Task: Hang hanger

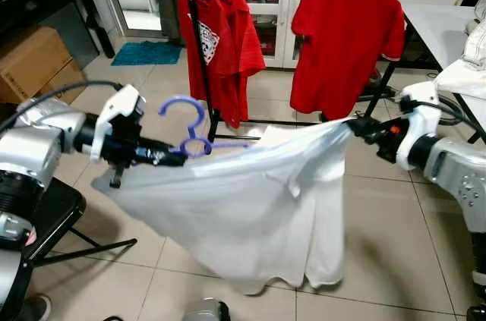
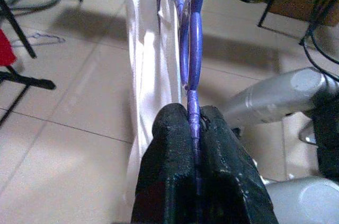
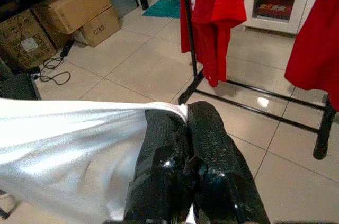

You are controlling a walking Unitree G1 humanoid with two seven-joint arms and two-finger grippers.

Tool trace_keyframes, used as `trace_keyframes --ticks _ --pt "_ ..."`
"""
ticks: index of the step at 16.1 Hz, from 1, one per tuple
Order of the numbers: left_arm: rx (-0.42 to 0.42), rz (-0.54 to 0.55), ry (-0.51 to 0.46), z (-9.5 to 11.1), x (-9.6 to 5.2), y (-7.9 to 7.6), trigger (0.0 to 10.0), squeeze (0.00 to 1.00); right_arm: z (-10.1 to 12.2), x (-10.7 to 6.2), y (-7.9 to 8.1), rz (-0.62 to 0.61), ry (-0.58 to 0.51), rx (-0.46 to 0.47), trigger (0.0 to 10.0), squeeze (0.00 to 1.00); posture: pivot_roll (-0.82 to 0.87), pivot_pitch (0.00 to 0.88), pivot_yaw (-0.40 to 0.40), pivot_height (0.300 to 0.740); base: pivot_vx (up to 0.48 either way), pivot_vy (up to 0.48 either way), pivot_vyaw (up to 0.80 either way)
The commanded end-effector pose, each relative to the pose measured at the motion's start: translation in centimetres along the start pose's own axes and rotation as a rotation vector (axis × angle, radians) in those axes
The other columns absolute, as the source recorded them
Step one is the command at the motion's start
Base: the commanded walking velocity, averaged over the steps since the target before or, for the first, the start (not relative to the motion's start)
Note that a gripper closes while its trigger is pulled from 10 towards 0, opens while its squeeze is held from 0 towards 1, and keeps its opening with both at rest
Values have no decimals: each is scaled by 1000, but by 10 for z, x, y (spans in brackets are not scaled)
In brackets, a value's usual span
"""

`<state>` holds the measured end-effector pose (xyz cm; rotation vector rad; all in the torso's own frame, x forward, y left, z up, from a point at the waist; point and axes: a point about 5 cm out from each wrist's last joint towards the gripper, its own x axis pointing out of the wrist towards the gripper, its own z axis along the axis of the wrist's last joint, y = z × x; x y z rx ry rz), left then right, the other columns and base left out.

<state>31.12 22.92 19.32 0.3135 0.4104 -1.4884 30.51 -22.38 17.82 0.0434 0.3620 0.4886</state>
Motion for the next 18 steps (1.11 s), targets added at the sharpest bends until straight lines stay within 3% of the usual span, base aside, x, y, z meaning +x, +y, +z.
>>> trace_keyframes --ticks 1,5,7,8,9,13,14,16,17,18 --pt "12 -5 27 2 -4 -2 0 0 9 -1 -2 -10 -32 -31 0 0 4 0 94 740 0 0 0" --pt "1 -20 190 -13 -5 -4 0 0 18 -3 -4 13 -62 -48 0 0 1 0 100 740 0 0 0" --pt "8 -17 209 -15 -6 -3 0 0 20 -3 -4 21 -70 -50 0 0 1 0 100 740 0 0 0" --pt "88 64 182 -11 -2 5 0 0 22 -2 1 54 -78 -57 0 0 3 0 98 740 0 0 0" --pt "107 81 141 -6 0 8 0 0 22 -1 3 68 -79 -59 0 0 3 0 98 740 0 0 0" --pt "120 36 -28 16 11 7 0 0 18 3 8 87 -64 -68 0 0 0 0 100 740 0 0 0" --pt "116 -15 -84 25 15 4 0 0 9 6 11 102 -21 -91 10000 0 -2 0 103 740 0 0 0" --pt "99 -60 -100 30 16 1 0 0 1 9 16 147 9 -81 10000 0 -3 0 106 740 0 0 0" --pt "96 -64 -82 29 15 1 0 0 -2 9 18 179 21 -63 10000 1000 -4 0 107 740 0 0 0" --pt "96 -60 -72 28 14 1 0 0 -3 8 18 192 38 -70 10000 1000 -4 0 107 740 0 0 0"
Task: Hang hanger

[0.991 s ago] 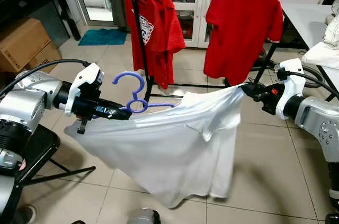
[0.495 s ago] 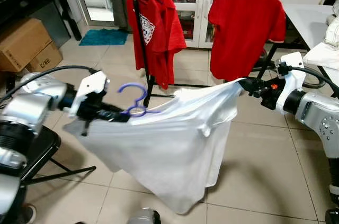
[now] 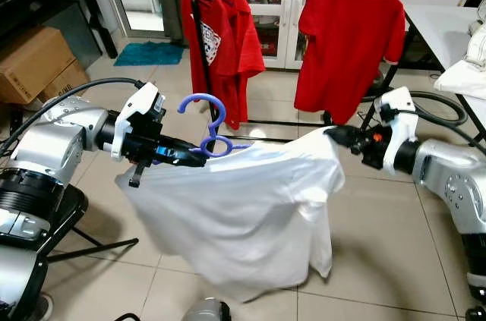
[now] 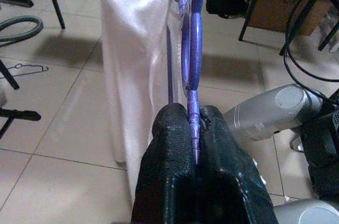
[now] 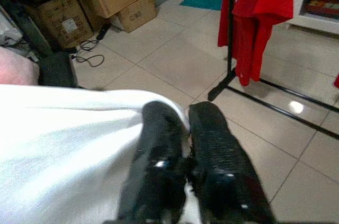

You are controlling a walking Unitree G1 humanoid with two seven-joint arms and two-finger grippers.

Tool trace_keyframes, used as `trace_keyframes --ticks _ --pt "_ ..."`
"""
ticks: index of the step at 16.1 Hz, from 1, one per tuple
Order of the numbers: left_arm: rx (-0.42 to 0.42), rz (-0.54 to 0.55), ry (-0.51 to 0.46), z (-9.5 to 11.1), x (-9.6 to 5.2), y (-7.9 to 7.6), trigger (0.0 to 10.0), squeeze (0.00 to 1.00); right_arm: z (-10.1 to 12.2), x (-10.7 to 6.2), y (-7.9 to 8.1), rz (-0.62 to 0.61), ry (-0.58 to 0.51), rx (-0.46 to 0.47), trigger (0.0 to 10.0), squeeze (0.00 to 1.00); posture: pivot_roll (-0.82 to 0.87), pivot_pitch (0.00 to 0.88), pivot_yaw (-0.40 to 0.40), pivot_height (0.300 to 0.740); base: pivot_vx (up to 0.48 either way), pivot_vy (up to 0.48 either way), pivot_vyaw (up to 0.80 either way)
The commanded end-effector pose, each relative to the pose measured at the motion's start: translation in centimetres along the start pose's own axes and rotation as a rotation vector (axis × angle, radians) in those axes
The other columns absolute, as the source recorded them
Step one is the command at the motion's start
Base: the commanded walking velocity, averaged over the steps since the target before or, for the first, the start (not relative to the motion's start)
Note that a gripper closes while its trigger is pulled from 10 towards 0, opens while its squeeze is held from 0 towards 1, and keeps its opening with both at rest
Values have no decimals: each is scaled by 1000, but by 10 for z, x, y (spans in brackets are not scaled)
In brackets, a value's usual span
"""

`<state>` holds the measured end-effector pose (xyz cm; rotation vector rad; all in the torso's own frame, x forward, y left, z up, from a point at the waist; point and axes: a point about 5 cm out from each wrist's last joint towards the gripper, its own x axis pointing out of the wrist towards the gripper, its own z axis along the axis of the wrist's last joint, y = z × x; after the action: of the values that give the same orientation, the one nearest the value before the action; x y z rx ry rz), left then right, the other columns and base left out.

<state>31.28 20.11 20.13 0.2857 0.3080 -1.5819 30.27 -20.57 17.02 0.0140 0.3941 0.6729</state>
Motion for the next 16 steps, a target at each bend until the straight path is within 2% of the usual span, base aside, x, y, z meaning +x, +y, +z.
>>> trace_keyframes --ticks 1,2,3,4,6,7,8,11,13,14,15,16 --pt "28 11 25 7 -7 1 0 0 2 -3 2 34 12 -28 10000 1000 -6 0 108 740 0 0 0" --pt "19 10 34 5 -8 1 0 0 0 -5 1 48 37 -39 10000 1000 -8 0 109 740 0 0 0" --pt "-12 3 95 -2 -10 -2 0 0 -6 -14 -5 79 140 -119 10000 1000 -10 0 108 740 0 0 0" --pt "-12 3 95 -2 -10 -2 0 0 -6 -14 -5 79 140 -119 10000 1000 -10 0 108 740 0 0 0" --pt "-28 10 137 -7 -12 -3 0 0 -8 -23 -14 79 215 -175 10000 1000 -9 0 107 740 0 0 0" --pt "-31 23 152 -9 -15 -2 0 0 0 -31 -13 132 193 -238 10000 1000 -6 0 100 740 0 0 0" --pt "-33 41 169 -11 -18 -1 0 0 18 -43 0 264 129 -346 10000 1000 -6 0 100 740 0 0 0" --pt "-11 21 182 -9 -15 -1 0 0 34 -43 36 465 38 -378 10000 1000 -8 0 102 740 0 0 0" --pt "16 2 193 -7 -10 0 0 0 37 -32 55 504 34 -454 10000 1000 -10 0 104 740 0 0 0" --pt "31 -1 188 -6 -8 2 0 0 38 -26 58 496 28 -476 10000 761 -10 0 104 740 0 0 0" --pt "43 -7 186 -4 -6 2 0 0 37 -21 61 482 19 -485 10000 255 -8 0 103 740 0 0 0" --pt "63 -19 179 -2 -1 4 0 0 37 -9 67 449 -4 -478 10000 0 -8 0 102 740 0 0 0"
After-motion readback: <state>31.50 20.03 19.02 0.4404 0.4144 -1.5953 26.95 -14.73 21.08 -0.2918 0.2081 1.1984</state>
